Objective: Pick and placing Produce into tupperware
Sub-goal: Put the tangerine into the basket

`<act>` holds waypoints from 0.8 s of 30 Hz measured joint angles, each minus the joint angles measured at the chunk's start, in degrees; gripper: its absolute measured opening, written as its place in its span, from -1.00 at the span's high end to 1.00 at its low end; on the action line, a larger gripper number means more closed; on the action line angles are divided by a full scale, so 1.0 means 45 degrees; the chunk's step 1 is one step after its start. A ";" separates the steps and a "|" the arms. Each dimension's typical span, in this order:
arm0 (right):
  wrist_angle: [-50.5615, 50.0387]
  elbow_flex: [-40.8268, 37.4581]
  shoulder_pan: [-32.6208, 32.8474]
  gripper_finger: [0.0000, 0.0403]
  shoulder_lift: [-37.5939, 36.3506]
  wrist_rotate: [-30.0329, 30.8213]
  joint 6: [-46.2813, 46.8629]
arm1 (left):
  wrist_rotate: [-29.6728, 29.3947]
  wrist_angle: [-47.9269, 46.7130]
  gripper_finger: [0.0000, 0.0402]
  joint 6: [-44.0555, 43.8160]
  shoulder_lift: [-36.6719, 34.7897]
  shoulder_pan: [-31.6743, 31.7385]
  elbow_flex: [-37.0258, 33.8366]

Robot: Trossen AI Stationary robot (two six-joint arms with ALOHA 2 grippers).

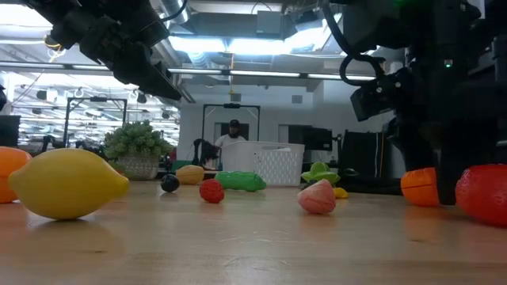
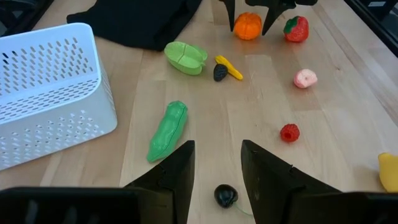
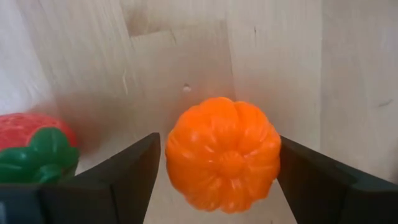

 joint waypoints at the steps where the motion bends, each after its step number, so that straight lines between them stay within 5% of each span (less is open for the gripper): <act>1: 0.0036 0.0000 0.0000 -0.48 0.0000 0.0003 0.0010 | 0.0000 0.0000 0.38 0.0000 0.0000 0.0000 0.0000; 9: 0.0035 0.0000 0.0000 -0.21 -0.0009 0.0024 0.0008 | 0.0000 0.0000 0.38 0.0000 0.0000 0.0002 0.0000; 24: 0.0156 0.0000 -0.0175 -0.21 -0.0010 0.0022 0.0078 | 0.0000 0.0000 0.38 0.0000 0.0000 0.0000 0.0000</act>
